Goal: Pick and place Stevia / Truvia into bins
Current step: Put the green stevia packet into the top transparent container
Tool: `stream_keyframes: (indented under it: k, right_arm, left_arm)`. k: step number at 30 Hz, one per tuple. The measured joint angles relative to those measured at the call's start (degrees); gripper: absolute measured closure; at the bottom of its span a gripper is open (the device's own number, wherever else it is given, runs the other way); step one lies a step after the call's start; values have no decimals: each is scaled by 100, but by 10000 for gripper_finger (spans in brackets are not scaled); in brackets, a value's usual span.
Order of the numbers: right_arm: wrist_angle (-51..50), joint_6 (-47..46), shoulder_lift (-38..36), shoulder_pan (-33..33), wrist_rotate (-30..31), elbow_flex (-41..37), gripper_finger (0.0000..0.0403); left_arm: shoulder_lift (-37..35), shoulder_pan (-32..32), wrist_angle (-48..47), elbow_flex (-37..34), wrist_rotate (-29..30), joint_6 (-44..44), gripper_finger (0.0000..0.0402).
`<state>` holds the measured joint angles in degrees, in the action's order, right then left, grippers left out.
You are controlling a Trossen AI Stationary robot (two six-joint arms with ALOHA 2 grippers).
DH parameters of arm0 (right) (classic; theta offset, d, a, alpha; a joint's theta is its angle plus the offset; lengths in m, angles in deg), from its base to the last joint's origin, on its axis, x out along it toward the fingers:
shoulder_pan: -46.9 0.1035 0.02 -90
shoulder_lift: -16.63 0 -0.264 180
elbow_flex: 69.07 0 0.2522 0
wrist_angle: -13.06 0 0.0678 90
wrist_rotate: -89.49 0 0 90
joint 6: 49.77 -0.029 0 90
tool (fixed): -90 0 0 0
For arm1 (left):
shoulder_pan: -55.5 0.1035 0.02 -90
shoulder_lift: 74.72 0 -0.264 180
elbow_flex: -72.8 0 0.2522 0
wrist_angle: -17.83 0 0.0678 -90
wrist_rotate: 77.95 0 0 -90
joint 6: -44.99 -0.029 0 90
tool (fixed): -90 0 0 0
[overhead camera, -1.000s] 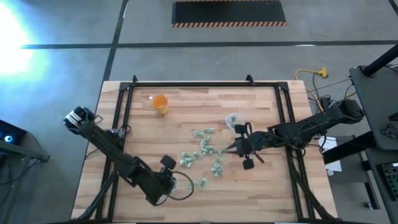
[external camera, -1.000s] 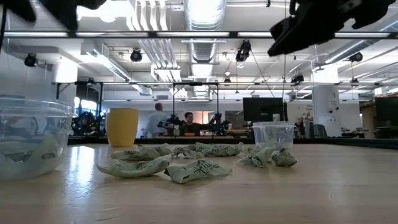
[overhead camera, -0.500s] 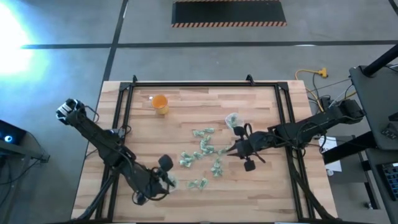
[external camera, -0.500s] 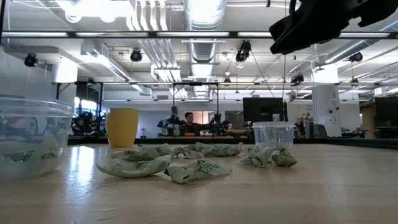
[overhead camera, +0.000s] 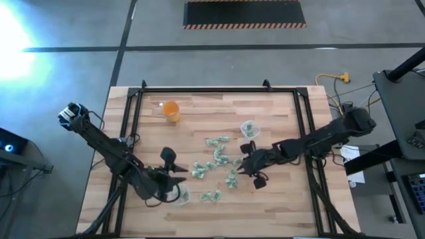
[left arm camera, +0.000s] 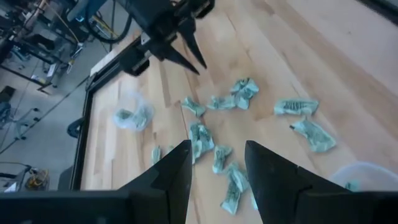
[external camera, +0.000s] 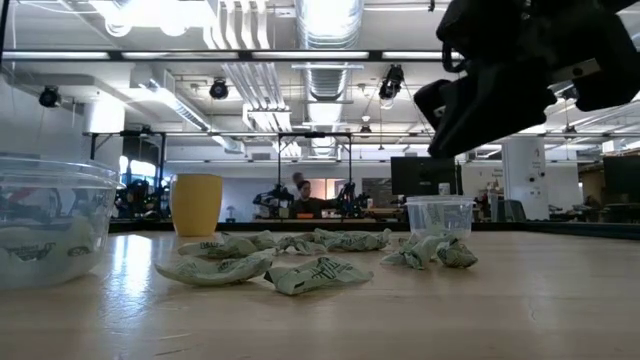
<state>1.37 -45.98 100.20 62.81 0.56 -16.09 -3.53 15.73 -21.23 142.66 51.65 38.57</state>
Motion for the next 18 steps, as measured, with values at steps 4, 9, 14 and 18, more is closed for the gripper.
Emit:
stream_keyframes:
  k: [4, 9, 14, 18]
  right_arm:
    - [-35, -120, 319, -1, 8, 237, 346]
    - [-304, -246, 579, -1, 6, 497, 346]
    - [-423, -413, 736, 8, 3, 588, 346]
    - [-468, -561, 903, 8, 3, 612, 346]
  left_arm:
    - [-9, 2, 23, -35, 24, 1, 269]
    - [-8, 2, 41, -31, 43, -15, 269]
    - [-7, 2, 36, -60, 42, -20, 269]
    - [-7, 2, 29, -120, 44, -20, 269]
